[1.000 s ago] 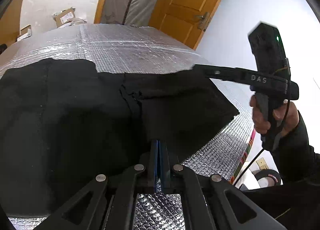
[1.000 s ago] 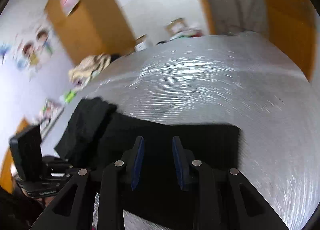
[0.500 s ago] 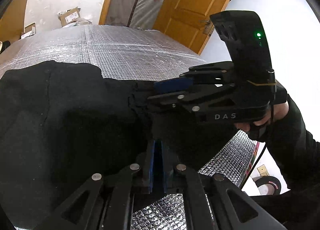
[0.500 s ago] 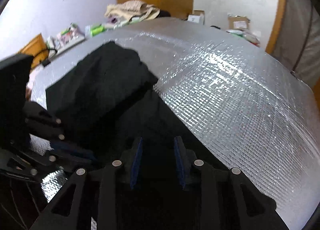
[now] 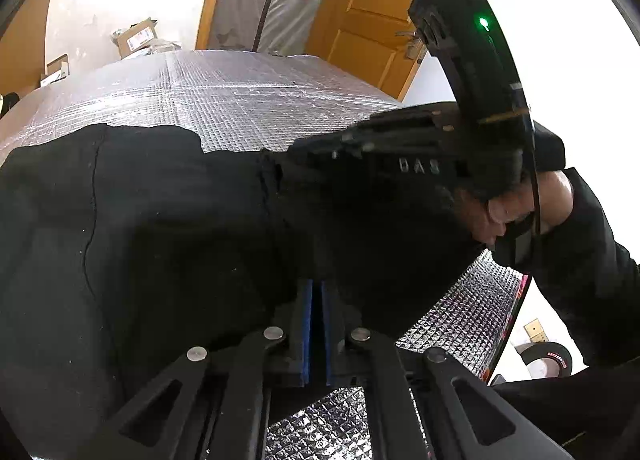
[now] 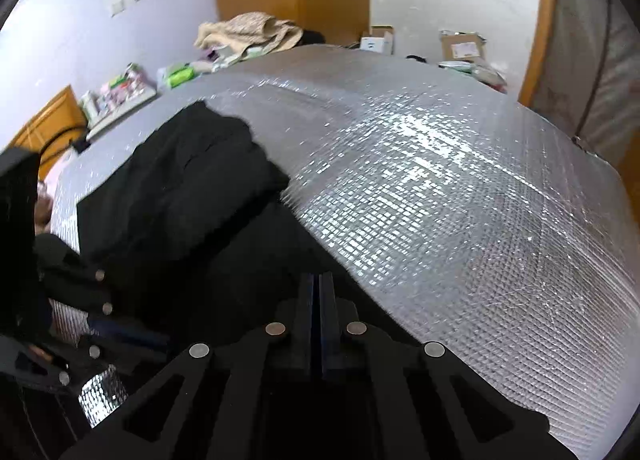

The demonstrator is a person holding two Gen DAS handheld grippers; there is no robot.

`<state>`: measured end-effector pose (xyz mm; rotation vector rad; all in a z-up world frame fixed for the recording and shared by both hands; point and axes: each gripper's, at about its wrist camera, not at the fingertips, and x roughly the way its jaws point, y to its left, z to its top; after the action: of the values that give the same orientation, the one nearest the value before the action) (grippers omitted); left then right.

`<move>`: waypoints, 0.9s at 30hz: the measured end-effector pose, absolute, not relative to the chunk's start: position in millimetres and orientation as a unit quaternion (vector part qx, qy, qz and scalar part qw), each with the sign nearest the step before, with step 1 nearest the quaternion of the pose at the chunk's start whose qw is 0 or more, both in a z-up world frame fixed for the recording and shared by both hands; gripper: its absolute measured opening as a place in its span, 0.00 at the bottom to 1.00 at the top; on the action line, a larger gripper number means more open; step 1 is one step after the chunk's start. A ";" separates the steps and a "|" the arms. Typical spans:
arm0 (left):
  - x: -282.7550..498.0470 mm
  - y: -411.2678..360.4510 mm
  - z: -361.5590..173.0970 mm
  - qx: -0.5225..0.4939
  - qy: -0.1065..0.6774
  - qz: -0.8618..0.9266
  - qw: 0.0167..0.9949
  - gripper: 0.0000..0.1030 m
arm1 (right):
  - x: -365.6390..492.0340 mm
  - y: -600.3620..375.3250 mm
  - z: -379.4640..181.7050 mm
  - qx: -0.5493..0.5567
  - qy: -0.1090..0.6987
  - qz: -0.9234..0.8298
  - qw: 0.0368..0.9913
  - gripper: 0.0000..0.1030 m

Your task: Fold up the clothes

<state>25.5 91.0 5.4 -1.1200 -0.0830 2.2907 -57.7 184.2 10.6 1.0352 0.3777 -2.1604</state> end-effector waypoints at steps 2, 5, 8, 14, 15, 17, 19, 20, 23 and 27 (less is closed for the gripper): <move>26.4 91.1 5.1 -0.420 -0.030 0.859 0.291 0.03 | -63.1 188.4 12.9 0.398 0.134 -0.842 0.338 0.01; 25.9 92.1 5.1 -0.421 -0.030 0.859 0.291 0.03 | -70.1 194.8 12.3 0.406 0.107 -0.845 0.330 0.01; 26.0 93.2 5.5 -0.420 -0.027 0.860 0.289 0.02 | -73.7 194.3 9.7 0.409 0.107 -0.847 0.323 0.01; 24.7 88.5 3.2 -0.419 -0.038 0.856 0.299 0.01 | -78.0 190.9 8.1 0.413 0.104 -0.851 0.307 0.01; 23.3 87.4 2.5 -0.421 -0.043 0.855 0.300 0.01 | -78.9 190.9 8.4 0.413 0.102 -0.852 0.306 0.01; 21.7 88.5 2.5 -0.421 -0.042 0.855 0.301 0.01 | -80.5 192.3 9.3 0.414 0.096 -0.853 0.303 0.02; 19.9 89.6 2.9 -0.421 -0.041 0.854 0.302 0.01 | -79.9 198.4 14.5 0.413 0.080 -0.855 0.303 0.03; 20.4 88.8 3.3 -0.421 -0.044 0.854 0.303 0.01 | -77.2 202.9 19.1 0.407 0.070 -0.858 0.305 0.05; 21.7 81.2 4.2 -0.421 -0.054 0.852 0.307 0.01 | -64.6 219.0 32.1 0.388 0.052 -0.867 0.307 0.16; 20.8 75.8 10.1 -0.413 -0.068 0.854 0.308 0.01 | -39.4 235.8 40.1 0.375 0.036 -0.874 0.308 0.20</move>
<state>20.8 75.8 10.1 -1.0913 -0.1802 2.2589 -39.4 235.8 40.1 0.9915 0.0945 -2.3094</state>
